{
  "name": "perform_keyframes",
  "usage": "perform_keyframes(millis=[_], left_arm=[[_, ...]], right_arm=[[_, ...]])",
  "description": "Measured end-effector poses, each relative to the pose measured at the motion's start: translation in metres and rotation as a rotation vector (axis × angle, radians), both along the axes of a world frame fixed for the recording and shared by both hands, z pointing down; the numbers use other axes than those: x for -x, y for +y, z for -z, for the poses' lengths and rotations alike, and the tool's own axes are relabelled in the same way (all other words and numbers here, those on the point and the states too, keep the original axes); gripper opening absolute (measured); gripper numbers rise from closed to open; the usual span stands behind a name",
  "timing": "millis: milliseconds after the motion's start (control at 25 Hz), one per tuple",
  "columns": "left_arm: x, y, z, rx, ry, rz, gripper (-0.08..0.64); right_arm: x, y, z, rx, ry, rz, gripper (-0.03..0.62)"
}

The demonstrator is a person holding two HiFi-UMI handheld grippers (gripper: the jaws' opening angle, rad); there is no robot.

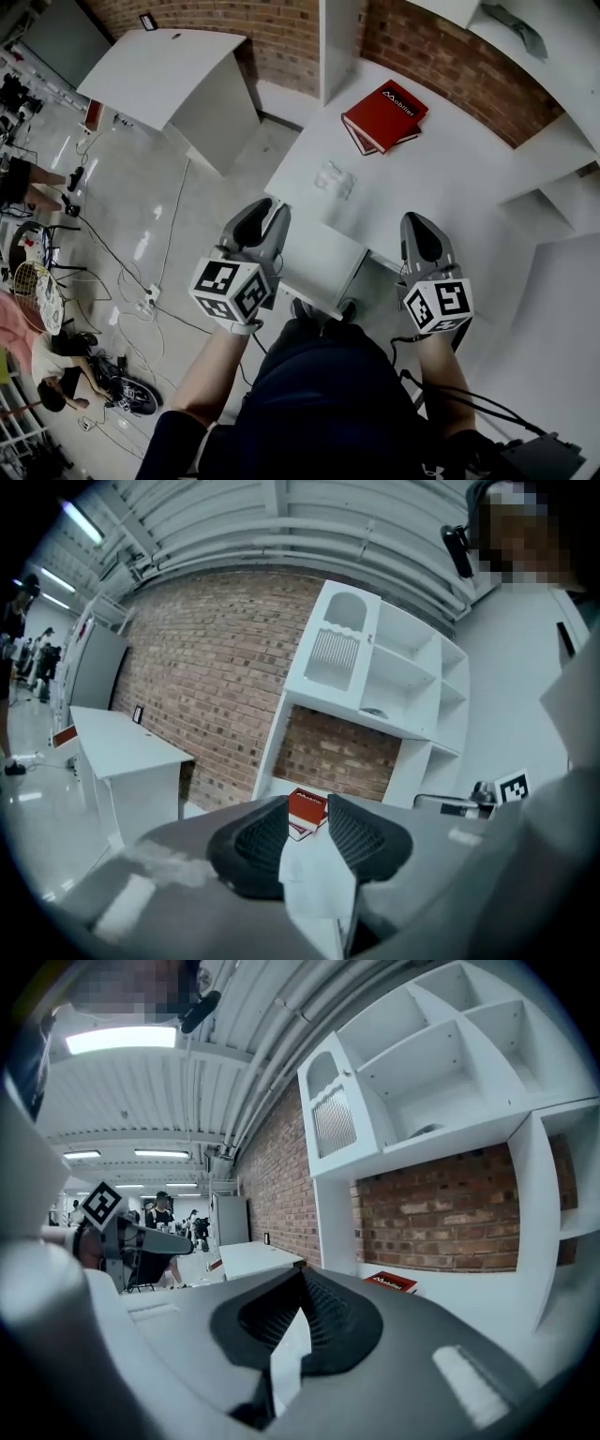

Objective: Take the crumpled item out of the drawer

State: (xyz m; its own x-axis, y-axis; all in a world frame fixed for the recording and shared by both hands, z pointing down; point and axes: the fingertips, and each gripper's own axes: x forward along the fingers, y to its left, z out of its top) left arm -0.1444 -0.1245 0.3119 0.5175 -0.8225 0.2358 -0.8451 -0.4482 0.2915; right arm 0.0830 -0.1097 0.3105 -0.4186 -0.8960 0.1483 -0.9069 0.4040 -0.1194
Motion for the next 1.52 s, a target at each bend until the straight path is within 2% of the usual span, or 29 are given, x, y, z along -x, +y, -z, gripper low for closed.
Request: perform_keyframes(millis=[360,560,680,960,1120,1520], left_arm=[[-0.006,0.007,0.053,-0.179,-0.151,0.017,0.138],[-0.014,0.01,0.057,-0.267,-0.251,0.001,0.138],[-0.018,0.013,0.062,-0.31,-0.283,0.004,0.124],[-0.02,0.012,0.072,-0.373,-0.313,0.02,0.123],[-0.023,0.009,0.073,-0.349,-0.267,0.039,0.115],[-0.025,0.005,0.07,-0.339,-0.264,0.034,0.115]], right_arm=[[0.005,0.0,0.054,-0.188,0.023,-0.024,0.003],[0.006,0.003,0.065,-0.235,0.061,-0.017,0.003],[0.003,0.004,0.068,-0.246,0.065,-0.024,0.003],[0.001,0.004,0.072,-0.269,0.078,-0.032,0.002],[-0.001,0.005,0.075,-0.278,0.067,-0.025,0.002],[-0.002,0.004,0.071,-0.26,0.066,-0.012,0.002]])
